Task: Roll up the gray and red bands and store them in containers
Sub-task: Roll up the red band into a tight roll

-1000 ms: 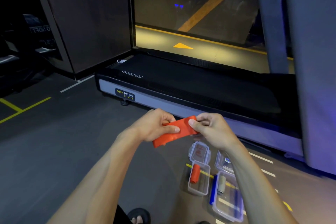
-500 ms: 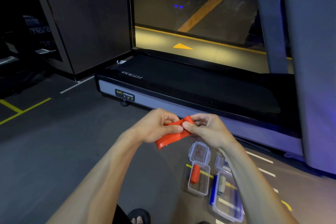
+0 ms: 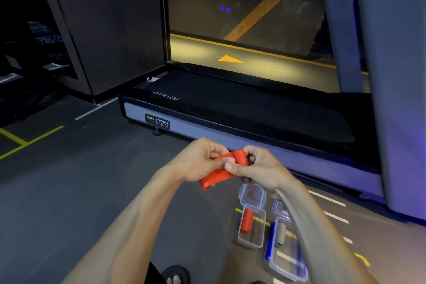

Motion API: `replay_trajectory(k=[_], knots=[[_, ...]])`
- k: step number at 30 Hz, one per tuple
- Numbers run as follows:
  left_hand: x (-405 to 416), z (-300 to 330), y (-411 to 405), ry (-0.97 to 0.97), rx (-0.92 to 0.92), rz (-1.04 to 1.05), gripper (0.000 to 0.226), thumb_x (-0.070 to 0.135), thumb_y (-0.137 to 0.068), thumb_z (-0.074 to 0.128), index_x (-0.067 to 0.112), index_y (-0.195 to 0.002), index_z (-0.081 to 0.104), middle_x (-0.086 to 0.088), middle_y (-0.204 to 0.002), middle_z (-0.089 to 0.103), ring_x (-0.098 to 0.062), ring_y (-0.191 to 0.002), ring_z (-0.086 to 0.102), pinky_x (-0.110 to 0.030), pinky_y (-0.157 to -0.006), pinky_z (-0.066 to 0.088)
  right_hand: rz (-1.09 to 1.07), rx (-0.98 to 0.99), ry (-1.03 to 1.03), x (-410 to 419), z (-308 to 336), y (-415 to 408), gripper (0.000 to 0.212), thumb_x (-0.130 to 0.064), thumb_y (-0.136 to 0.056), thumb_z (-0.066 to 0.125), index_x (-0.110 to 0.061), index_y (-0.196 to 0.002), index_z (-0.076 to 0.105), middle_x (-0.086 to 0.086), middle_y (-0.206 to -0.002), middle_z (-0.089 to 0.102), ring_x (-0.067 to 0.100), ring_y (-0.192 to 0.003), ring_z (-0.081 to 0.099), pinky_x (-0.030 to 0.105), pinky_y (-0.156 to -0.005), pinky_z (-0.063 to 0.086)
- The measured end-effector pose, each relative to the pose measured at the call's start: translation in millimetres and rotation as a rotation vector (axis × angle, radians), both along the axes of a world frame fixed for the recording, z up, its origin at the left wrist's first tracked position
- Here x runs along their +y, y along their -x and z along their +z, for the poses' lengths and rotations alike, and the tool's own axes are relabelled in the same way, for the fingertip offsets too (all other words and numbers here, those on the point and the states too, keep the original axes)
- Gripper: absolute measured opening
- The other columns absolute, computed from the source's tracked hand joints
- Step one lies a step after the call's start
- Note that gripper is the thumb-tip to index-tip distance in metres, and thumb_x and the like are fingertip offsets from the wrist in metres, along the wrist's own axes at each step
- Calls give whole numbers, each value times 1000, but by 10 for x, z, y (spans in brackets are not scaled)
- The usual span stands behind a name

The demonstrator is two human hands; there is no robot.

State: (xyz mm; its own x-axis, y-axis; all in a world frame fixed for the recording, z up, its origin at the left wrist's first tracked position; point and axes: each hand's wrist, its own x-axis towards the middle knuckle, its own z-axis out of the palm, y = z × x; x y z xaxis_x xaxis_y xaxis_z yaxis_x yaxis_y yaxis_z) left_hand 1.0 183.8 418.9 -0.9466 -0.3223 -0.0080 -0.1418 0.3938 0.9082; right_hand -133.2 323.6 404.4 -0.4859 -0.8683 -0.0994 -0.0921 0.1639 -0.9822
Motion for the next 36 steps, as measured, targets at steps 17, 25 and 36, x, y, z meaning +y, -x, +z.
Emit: replay_trajectory(k=[17, 25, 36], knots=[[-86, -107, 23, 71, -8, 84, 22, 29, -96, 69, 13, -82, 72, -3, -64, 71, -19, -47, 61, -26, -45, 46, 27, -28, -19, 55, 79, -22, 23, -22, -94, 72, -3, -101, 61, 10, -91, 69, 18, -83, 68, 33, -76, 61], [-60, -118, 66, 40, -13, 69, 22, 27, -97, 68, 7, -88, 72, -2, -64, 70, -18, -48, 61, -27, -45, 51, -46, 28, 1, 83, 90, 7, 16, -9, -94, 72, -6, -91, 57, 16, -85, 68, 23, -79, 69, 32, -67, 61], [-111, -156, 73, -1, -2, 53, 24, 29, -96, 70, 14, -77, 68, 0, -64, 69, -14, -50, 59, -25, -50, 44, -94, 81, 11, 36, 69, -15, 22, -10, -90, 76, -5, -90, 55, 15, -84, 68, 17, -70, 70, 31, -65, 60]])
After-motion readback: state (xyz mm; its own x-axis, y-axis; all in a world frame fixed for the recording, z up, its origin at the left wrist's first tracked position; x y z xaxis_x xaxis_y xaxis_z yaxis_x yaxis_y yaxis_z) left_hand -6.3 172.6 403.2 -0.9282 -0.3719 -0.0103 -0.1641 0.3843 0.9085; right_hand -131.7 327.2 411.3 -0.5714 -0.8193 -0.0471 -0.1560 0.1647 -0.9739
